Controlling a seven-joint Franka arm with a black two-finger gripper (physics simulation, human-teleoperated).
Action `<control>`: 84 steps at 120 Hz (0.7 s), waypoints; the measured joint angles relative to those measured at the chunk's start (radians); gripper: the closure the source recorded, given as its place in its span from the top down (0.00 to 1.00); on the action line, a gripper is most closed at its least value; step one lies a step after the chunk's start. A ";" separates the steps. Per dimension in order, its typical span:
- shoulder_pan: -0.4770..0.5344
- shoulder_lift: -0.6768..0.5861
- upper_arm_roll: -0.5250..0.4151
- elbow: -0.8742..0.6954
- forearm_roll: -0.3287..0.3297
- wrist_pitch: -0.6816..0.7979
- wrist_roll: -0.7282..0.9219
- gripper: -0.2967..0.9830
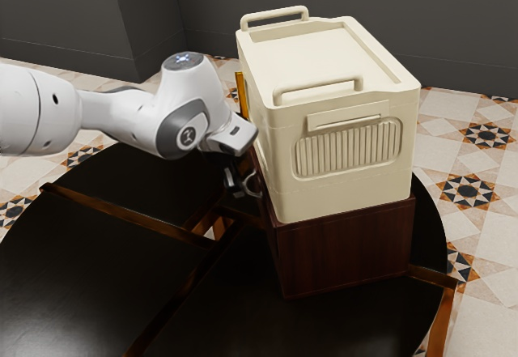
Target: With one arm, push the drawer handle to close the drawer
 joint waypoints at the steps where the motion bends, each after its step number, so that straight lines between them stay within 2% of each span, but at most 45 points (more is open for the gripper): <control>1: 0.001 0.001 0.000 0.001 0.001 0.000 0.004 0.25; 18: 0.023 0.018 -0.016 0.022 0.007 0.014 0.068 0.25; 30: 0.033 0.018 -0.019 0.025 0.006 0.026 0.046 0.25; 45: 0.028 -0.127 -0.020 -0.082 -0.022 -0.032 -0.004 0.26; 61: 0.082 -0.282 -0.003 -0.105 0.038 -0.210 -0.099 0.30; 67: 0.140 -0.306 -0.011 -0.028 0.043 -0.300 -0.147 0.38; 76: 0.277 -0.301 -0.064 0.127 0.014 -0.442 -0.213 0.49; 84: 0.431 -0.262 -0.175 0.306 -0.004 -0.566 -0.265 0.57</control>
